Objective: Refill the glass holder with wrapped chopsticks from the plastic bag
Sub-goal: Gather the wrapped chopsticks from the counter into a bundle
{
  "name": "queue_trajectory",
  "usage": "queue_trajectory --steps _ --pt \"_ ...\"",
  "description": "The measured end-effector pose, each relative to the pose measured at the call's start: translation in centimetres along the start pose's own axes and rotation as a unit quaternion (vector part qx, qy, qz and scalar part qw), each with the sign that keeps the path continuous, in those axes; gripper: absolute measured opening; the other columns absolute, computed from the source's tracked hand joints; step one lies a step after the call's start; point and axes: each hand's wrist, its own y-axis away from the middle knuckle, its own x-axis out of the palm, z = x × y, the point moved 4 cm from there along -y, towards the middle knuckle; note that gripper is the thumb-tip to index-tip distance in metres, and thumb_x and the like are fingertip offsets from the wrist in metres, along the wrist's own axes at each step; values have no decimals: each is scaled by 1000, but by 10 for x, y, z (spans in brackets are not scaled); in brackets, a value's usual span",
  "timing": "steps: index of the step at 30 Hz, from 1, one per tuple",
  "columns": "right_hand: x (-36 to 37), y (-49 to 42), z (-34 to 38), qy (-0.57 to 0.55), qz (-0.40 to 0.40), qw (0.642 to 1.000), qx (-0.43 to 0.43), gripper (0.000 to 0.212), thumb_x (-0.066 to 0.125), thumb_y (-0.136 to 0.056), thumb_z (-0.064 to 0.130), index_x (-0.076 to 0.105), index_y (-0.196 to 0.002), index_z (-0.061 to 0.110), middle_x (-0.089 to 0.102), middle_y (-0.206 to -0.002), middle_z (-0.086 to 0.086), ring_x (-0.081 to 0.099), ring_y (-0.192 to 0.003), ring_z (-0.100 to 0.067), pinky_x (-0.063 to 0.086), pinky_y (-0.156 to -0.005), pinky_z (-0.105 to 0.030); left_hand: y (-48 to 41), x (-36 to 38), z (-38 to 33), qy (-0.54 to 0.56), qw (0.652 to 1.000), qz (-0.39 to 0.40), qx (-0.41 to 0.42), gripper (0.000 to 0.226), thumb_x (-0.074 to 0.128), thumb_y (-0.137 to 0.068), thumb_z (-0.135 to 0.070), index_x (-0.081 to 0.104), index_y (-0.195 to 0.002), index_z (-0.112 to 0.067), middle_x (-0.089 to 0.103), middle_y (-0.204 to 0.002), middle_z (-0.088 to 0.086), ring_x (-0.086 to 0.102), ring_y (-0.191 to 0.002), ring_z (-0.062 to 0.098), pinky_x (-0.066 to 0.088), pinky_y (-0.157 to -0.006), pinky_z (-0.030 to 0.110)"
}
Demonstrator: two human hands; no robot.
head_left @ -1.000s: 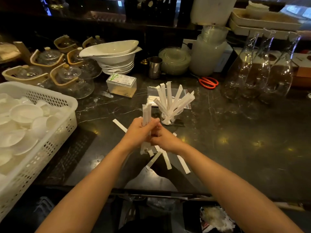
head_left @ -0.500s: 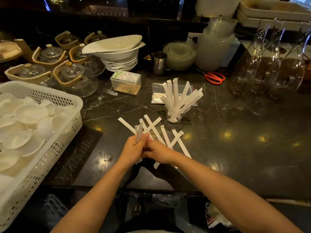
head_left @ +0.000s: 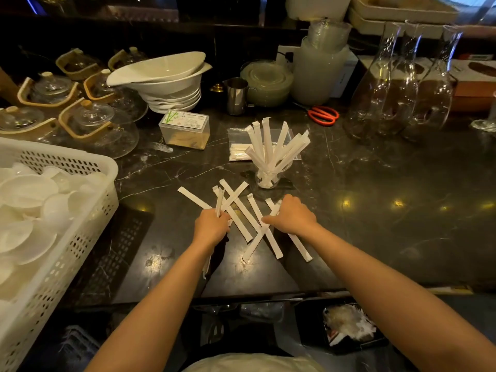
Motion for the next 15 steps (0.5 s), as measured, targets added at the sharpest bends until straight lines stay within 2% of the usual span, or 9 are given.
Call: queue_trajectory --steps 3,5,9,11,15 --pt "7 2 -10 7 8 999 44 84 64 -72 56 34 -132 6 39 -139 -16 40 -127 -33 40 -98 -44 -7 6 3 -23 999 21 -25 22 53 -86 -14 57 -65 -10 57 -60 3 46 -51 13 35 -45 24" --pt "13 3 -10 7 7 998 60 87 64 -71 57 33 -133 5 36 -141 -18 35 -130 -34 39 -101 -44 -12 9 2 -44 998 20 -29 15 55 -83 -14 62 -73 -6 60 -65 5 49 -55 15 39 -49 24" --pt "21 2 0 -17 8 997 71 89 66 -73 52 26 -137 3 28 -144 -18 29 -134 -34 36 -103 -43 -17 16 -1 -113 994 -11 -1 21 60 -78 -16 65 -90 0 66 -89 15 62 -86 29 52 -73 36" --pt "23 1 8 -29 7 997 68 87 66 -74 49 26 -137 5 28 -144 -16 29 -133 -34 37 -102 -42 -16 19 -3 -152 988 -19 13 23 60 -77 -18 65 -93 -1 67 -96 17 62 -92 33 51 -74 38" --pt "27 1 22 -11 9 999 45 83 65 -76 47 26 -137 6 28 -143 -16 29 -132 -34 38 -100 -41 -17 23 -9 -163 987 -9 13 24 57 -79 -15 64 -98 -1 66 -101 20 61 -95 35 52 -77 40"
